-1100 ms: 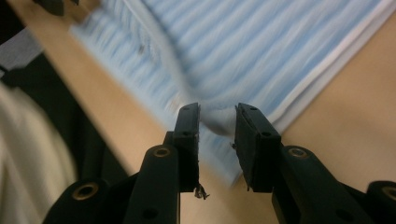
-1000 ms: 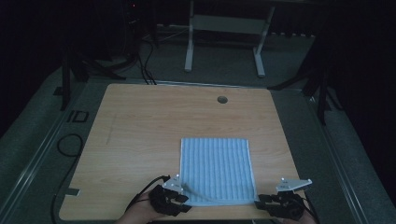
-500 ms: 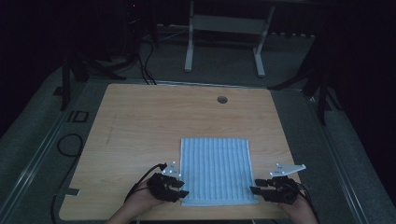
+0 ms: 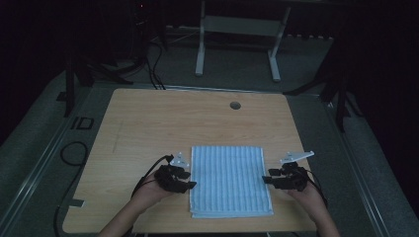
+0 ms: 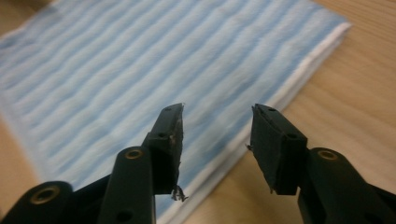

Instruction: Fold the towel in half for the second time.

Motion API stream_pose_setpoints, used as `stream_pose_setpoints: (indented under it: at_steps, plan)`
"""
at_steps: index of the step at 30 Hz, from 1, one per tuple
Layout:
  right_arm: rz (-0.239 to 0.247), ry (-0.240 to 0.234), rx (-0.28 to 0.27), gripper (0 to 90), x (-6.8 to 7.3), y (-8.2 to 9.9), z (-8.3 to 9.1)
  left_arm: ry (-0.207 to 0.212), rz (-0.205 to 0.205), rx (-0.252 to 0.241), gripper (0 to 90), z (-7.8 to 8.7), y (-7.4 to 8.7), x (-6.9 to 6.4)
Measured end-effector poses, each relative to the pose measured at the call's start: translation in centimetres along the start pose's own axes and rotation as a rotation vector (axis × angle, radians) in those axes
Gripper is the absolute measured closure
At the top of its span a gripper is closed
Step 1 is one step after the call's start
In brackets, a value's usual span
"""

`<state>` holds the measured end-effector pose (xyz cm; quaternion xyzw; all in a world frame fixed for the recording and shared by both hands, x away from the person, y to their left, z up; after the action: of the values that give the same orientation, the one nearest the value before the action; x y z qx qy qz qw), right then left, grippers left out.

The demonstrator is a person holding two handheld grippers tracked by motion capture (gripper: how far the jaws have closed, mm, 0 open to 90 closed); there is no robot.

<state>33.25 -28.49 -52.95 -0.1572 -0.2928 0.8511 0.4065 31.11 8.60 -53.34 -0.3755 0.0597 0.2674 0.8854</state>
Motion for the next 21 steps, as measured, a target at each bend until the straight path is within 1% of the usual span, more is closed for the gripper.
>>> stream_pose_setpoints:
  at_steps: [1,2,4,5,6,7,10,12,14,15,17,18,19,20,21]
  plan:
    - [-0.005,0.007,0.0,52.0,-0.4,-0.2,-0.3,-0.007,0.011,0.001,55.6,0.0,-0.4,0.8]
    - [-0.017,0.014,0.005,52.0,-1.1,-0.7,-0.7,-0.017,0.017,0.004,55.6,0.0,-0.7,1.3]
    - [-0.023,0.032,0.009,51.9,-1.9,-1.3,-1.1,-0.044,0.028,0.004,52.3,0.0,-1.3,2.3]
    - [-0.031,0.04,0.01,51.9,-2.2,-1.7,-1.3,-0.046,0.04,0.001,52.3,-0.1,-1.6,2.8]
    - [-0.031,0.04,0.01,51.9,-2.2,-1.7,-1.3,-0.046,0.04,0.001,52.3,-0.1,-1.6,2.8]
    - [-0.035,0.051,0.012,51.4,-2.9,-2.5,-1.6,-0.072,0.047,-0.004,51.0,-0.2,-2.3,3.8]
    - [-0.044,0.061,0.019,51.2,-3.8,-3.6,-2.2,-0.101,0.059,-0.013,43.4,-0.3,-3.2,5.2]
    - [-0.05,0.073,0.024,51.0,-4.3,-4.3,-2.6,-0.122,0.065,-0.011,41.7,-0.5,-3.8,6.1]
    - [-0.056,0.077,0.024,51.0,-4.8,-5.0,-2.9,-0.126,0.075,-0.011,41.1,-0.7,-4.2,7.1]
    - [-0.06,0.08,0.028,51.0,-5.0,-5.3,-3.1,-0.132,0.084,-0.018,41.1,-0.8,-4.4,7.5]
    - [-0.071,0.084,0.027,51.0,-5.4,-5.9,-3.3,-0.132,0.09,-0.026,41.0,-0.9,-4.9,8.4]
    - [-0.075,0.084,0.03,51.0,-5.7,-6.2,-3.5,-0.132,0.09,-0.026,40.2,-0.9,-4.9,8.4]
    - [-0.076,0.085,0.033,51.0,-5.9,-6.5,-3.7,-0.132,0.096,-0.043,40.1,-1.0,-5.3,9.3]
    - [-0.082,0.087,0.037,51.0,-6.1,-6.7,-3.9,-0.129,0.098,-0.048,40.1,-1.1,-5.6,9.7]
    - [-0.089,0.089,0.039,51.0,-6.3,-7.0,-4.1,-0.134,0.103,-0.053,40.1,-1.2,-5.7,10.1]
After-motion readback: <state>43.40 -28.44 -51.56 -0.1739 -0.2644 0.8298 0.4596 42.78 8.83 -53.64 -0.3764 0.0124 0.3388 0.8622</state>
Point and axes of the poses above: each handheld gripper's, and its own axes: z roughly backward along the jaws, y roughly out of its underside, x roughly to its left, the point moved 3 cm from there along -z, roughly forward along the jaws, and after that the axes turned 13 degrees about y, right-handed, at the moved point
